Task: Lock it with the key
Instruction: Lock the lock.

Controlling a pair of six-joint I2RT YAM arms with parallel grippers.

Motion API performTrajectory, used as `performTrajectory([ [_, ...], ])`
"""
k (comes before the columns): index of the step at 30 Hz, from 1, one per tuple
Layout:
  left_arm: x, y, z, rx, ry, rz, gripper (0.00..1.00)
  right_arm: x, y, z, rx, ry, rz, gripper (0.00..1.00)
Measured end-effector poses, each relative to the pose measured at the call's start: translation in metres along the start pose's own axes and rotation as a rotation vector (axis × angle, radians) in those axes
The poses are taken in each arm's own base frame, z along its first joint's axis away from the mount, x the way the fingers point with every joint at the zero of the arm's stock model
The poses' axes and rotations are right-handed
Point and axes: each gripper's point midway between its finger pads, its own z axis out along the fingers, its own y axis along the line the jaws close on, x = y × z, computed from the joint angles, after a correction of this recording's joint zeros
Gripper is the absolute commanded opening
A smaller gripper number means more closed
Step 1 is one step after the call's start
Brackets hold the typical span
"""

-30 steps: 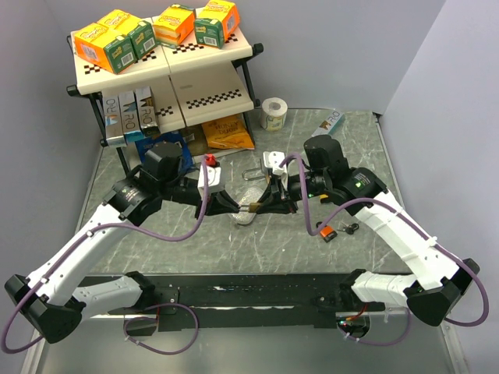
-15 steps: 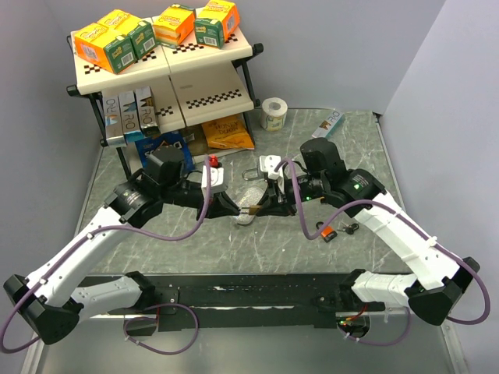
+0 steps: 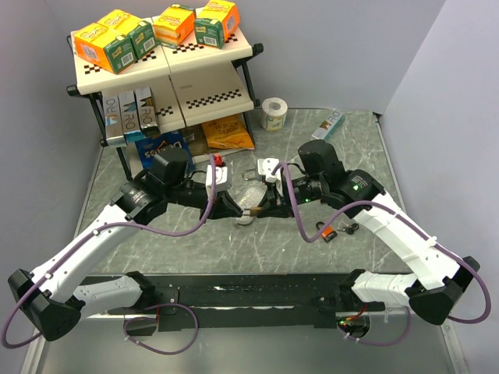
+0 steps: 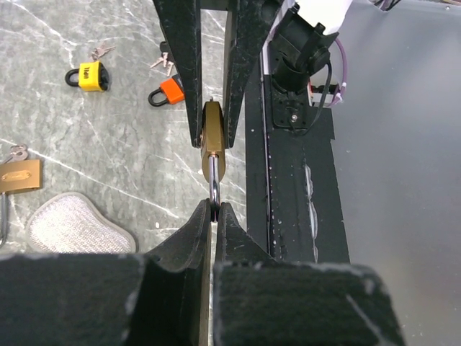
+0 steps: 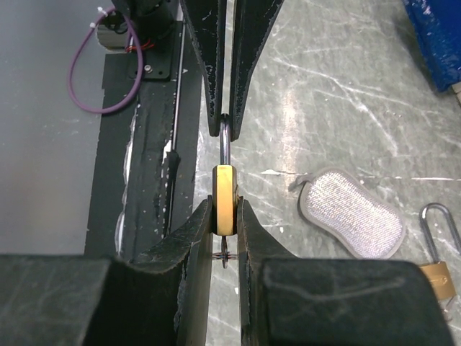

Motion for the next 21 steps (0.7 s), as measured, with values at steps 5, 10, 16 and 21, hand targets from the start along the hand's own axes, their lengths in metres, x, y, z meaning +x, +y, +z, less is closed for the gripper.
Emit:
performTrajectory([
  [5, 0.003, -0.004, 0.004, 0.018, 0.004, 0.007, 0.01, 0.003, 0.004, 0.000, -0.015, 0.010, 0.033, 0.00],
  [10, 0.007, -0.009, 0.007, 0.034, 0.015, 0.012, 0.01, 0.007, 0.008, 0.001, -0.032, 0.023, 0.064, 0.00],
  [16, 0.015, -0.012, 0.011, 0.043, 0.023, -0.003, 0.01, 0.012, 0.012, 0.004, -0.048, 0.044, 0.098, 0.00],
  [21, 0.021, -0.011, 0.014, 0.046, 0.018, -0.027, 0.01, 0.016, 0.013, 0.006, -0.054, 0.061, 0.127, 0.00],
])
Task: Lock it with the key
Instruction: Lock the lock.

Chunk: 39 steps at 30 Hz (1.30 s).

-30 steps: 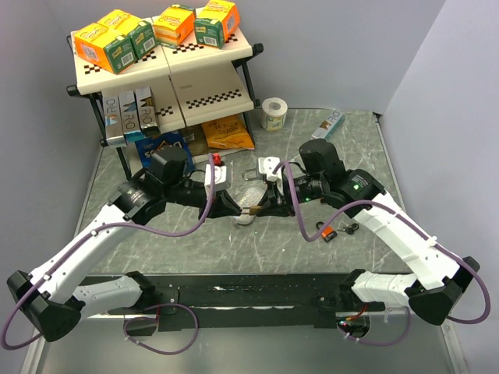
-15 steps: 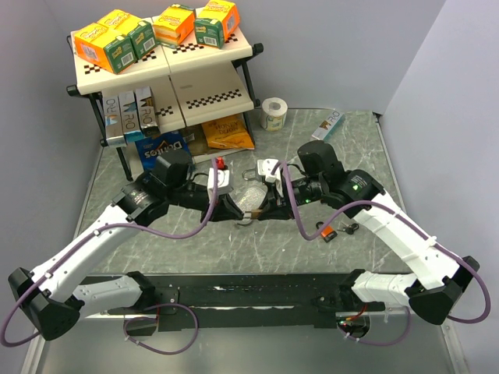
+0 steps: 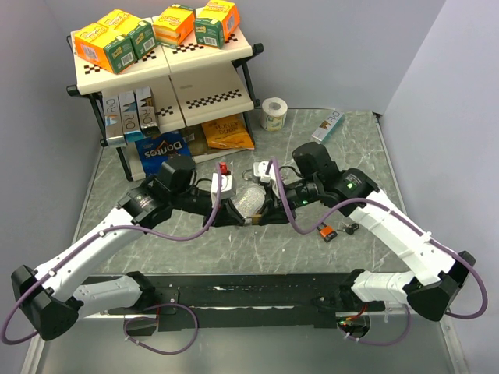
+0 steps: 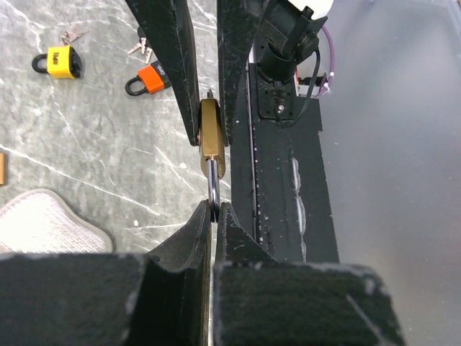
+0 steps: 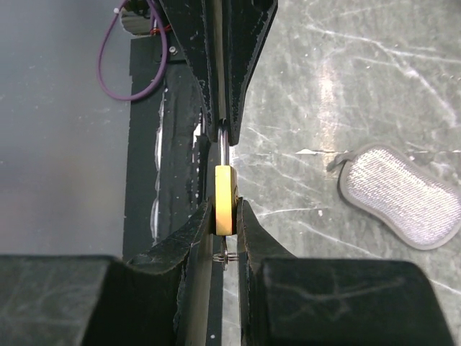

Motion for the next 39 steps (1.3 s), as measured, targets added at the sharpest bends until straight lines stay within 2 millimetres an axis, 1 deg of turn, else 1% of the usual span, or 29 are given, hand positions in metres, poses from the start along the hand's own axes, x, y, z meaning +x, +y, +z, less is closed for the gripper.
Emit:
performTrajectory([
  [10, 0.010, -0.002, 0.004, 0.002, -0.016, -0.064, 0.01, 0.008, 0.004, 0.007, -0.006, 0.041, 0.049, 0.00],
  [20, 0.013, -0.010, 0.009, 0.048, -0.048, -0.099, 0.01, 0.011, 0.011, 0.010, -0.025, 0.059, 0.088, 0.00],
  [26, 0.013, -0.014, 0.007, 0.051, -0.051, -0.095, 0.01, 0.011, 0.014, 0.011, -0.035, 0.060, 0.084, 0.00],
  [27, 0.012, -0.015, 0.006, 0.053, -0.052, -0.093, 0.01, 0.010, 0.015, 0.010, -0.039, 0.058, 0.082, 0.05],
  [28, 0.011, -0.015, 0.005, 0.055, -0.055, -0.090, 0.01, 0.009, 0.015, 0.010, -0.042, 0.054, 0.079, 0.20],
  [30, 0.010, -0.016, 0.001, 0.060, -0.063, -0.085, 0.01, 0.007, 0.017, 0.010, -0.050, 0.043, 0.073, 0.40],
  [31, 0.009, -0.016, -0.001, 0.062, -0.069, -0.082, 0.01, 0.005, 0.016, 0.010, -0.052, 0.034, 0.068, 0.58],
  [32, 0.006, -0.012, -0.004, 0.055, -0.081, -0.066, 0.01, 0.001, 0.014, 0.010, -0.054, 0.016, 0.060, 0.62],
  [34, 0.003, -0.008, -0.009, 0.050, -0.096, -0.041, 0.01, -0.015, 0.006, 0.009, -0.050, -0.041, 0.020, 0.67],
  [36, 0.003, -0.001, -0.015, 0.034, -0.098, -0.023, 0.01, -0.025, -0.002, 0.003, -0.030, -0.074, 0.000, 0.68],
  [39, 0.005, 0.008, -0.024, 0.003, -0.091, 0.000, 0.01, -0.031, -0.019, -0.011, 0.023, -0.101, -0.014, 0.68],
])
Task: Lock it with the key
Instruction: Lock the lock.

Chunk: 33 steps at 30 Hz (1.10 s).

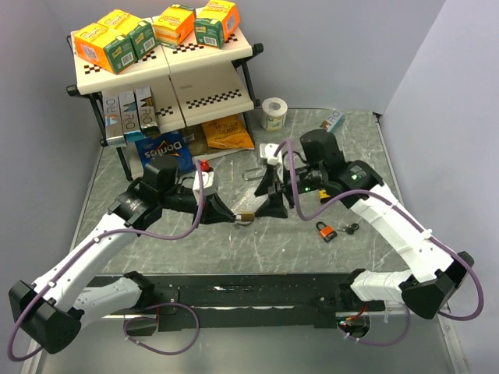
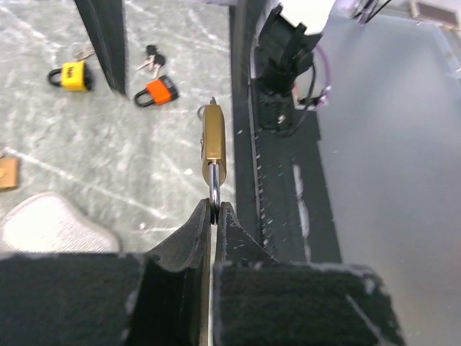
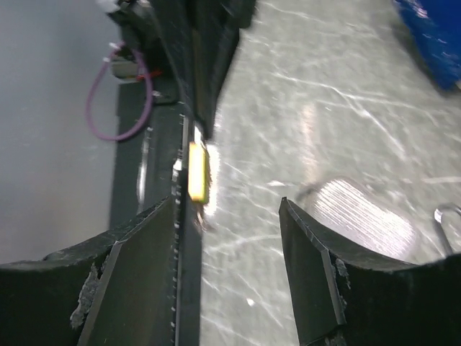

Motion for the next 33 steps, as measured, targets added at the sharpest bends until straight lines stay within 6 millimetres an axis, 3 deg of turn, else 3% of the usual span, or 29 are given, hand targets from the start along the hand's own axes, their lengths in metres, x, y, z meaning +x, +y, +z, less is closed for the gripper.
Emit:
performTrajectory([
  [4, 0.002, 0.003, -0.007, -0.011, 0.019, 0.026, 0.01, 0.007, -0.010, -0.008, 0.027, 0.016, 0.001, 0.63],
  [23, 0.006, 0.000, -0.008, 0.004, 0.031, 0.033, 0.01, 0.022, 0.010, 0.012, -0.092, 0.085, 0.008, 0.39],
  [29, 0.006, 0.000, -0.008, 0.003, 0.031, 0.035, 0.01, 0.028, 0.010, 0.012, -0.098, 0.107, 0.016, 0.26],
  [33, 0.005, 0.000, -0.008, 0.002, 0.030, 0.035, 0.01, 0.031, 0.011, 0.012, -0.102, 0.116, 0.020, 0.05],
])
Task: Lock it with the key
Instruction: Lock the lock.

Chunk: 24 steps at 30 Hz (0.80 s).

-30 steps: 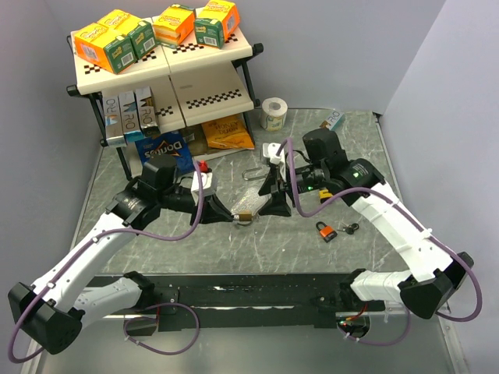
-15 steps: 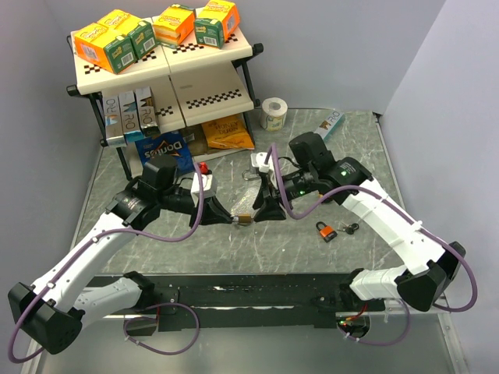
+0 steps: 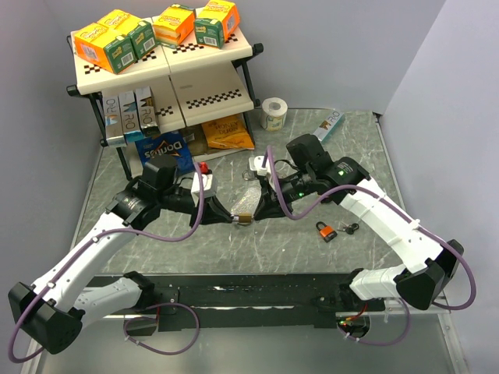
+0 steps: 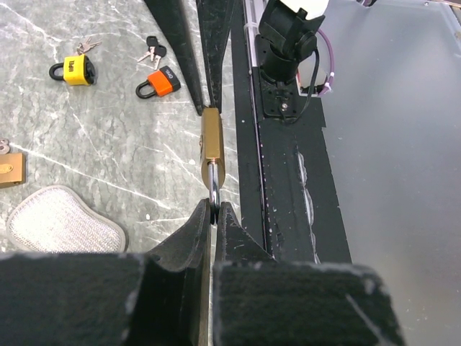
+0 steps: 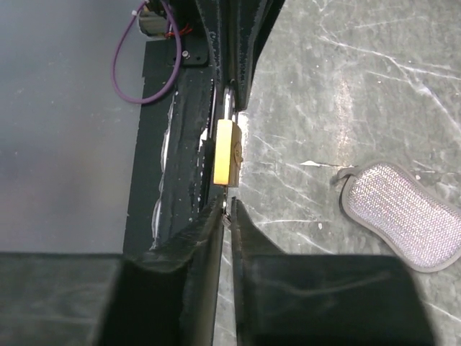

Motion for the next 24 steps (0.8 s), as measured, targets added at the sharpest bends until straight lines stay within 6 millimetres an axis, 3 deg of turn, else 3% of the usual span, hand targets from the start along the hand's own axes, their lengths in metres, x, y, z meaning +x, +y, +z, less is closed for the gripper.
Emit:
performTrajectory([
  [2, 0.000, 0.001, 0.000, -0.005, 0.001, 0.001, 0.01, 0.000, 0.001, 0.000, -0.003, -0.001, -0.001, 0.00],
  [13, 0.001, 0.009, -0.003, -0.036, 0.003, 0.009, 0.01, 0.005, -0.011, -0.009, 0.032, -0.006, 0.035, 0.00],
  [24, 0.005, 0.017, -0.010, -0.066, 0.010, 0.014, 0.01, 0.039, -0.028, -0.019, 0.096, 0.045, 0.128, 0.00],
])
